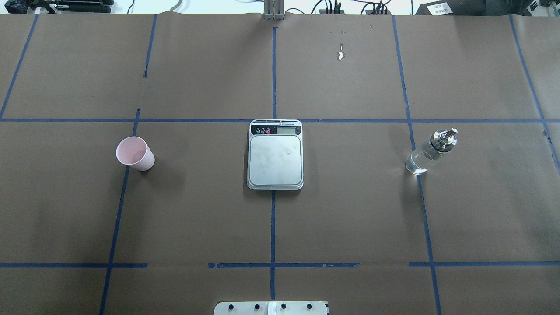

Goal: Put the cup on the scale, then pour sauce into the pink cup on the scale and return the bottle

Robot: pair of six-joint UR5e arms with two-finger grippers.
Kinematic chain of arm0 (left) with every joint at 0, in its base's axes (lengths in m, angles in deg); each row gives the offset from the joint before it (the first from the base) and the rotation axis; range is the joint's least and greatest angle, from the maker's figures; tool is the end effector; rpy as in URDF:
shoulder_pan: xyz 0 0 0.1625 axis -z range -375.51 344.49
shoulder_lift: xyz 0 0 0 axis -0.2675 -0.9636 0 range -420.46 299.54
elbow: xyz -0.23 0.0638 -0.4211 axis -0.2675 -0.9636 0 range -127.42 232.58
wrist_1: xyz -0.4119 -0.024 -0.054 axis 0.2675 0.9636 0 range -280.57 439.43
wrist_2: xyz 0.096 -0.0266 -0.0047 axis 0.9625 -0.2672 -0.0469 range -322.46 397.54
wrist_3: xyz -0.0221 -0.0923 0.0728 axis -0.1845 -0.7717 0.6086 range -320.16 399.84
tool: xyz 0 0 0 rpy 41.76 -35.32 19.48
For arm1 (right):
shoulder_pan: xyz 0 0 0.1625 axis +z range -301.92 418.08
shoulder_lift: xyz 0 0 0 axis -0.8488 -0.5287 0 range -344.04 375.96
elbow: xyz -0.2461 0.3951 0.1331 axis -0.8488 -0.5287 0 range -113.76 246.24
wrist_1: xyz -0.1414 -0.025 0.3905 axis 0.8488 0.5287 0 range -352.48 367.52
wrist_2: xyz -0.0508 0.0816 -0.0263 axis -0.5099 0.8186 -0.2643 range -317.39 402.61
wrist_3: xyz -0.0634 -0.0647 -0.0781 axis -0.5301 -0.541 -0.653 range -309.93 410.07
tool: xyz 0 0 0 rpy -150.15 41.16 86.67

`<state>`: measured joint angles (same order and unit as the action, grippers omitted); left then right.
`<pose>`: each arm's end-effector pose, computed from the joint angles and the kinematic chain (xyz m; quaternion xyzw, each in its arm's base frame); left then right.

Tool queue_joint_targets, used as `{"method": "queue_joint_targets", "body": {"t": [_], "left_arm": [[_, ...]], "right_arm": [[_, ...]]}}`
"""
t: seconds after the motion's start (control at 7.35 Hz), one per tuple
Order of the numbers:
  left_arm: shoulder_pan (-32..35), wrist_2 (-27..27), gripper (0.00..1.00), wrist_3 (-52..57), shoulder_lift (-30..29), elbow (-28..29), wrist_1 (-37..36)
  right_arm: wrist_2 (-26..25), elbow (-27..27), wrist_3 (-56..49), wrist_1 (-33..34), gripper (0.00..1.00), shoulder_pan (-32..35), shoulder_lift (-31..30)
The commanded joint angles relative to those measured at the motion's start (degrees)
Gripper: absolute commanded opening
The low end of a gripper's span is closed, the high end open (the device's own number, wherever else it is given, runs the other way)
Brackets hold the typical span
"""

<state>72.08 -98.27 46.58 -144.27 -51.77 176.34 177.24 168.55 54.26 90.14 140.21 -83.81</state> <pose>-0.0284 -0.4576 0.6423 0.1353 0.3810 0.1237 0.9062 -0.0094 -0.4272 0.6888 0.0399 -0.3846 -0.0625 0.9201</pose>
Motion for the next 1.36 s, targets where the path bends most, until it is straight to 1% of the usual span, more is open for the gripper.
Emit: {"method": "queue_joint_targets", "body": {"t": [0.0,0.14,0.27,0.41,0.54,0.68,0.82,0.95,1.22], "left_arm": [[0.0,-0.2,1.00,0.0,0.3,-0.7,0.5],[-0.2,-0.2,1.00,0.3,0.1,-1.3,0.8],[-0.4,-0.7,1.00,-0.1,0.1,-1.5,3.2],[-1.9,-4.3,1.00,-0.7,0.0,-1.5,3.5],[-5.6,-5.7,1.00,-7.9,-0.6,-1.6,5.6],[-9.2,-5.5,1.00,-19.9,-2.7,-1.5,10.4],[-14.6,-4.9,1.00,-30.5,-5.3,-1.6,13.3],[-20.1,-3.7,1.00,-37.9,-8.2,-2.3,13.4],[-29.6,1.4,1.00,-48.8,-12.8,-4.3,13.4]], "right_arm": [[0.3,0.1,0.0,-0.1,1.00,-0.1,0.4],[4.7,-0.1,-0.2,-0.1,1.00,-0.1,0.4],[7.9,0.2,0.0,-0.1,1.00,-0.1,0.4],[8.0,0.7,0.2,-0.1,1.00,-0.1,0.4],[7.9,1.6,0.0,-0.2,1.00,-0.1,0.4],[6.8,1.1,0.0,-0.2,1.00,-0.1,0.4],[5.1,1.1,0.0,-0.2,1.00,-0.1,0.4],[5.2,1.8,0.3,-0.2,1.00,-0.2,1.0],[5.3,1.7,0.2,-0.2,1.00,-0.4,1.3]]}}
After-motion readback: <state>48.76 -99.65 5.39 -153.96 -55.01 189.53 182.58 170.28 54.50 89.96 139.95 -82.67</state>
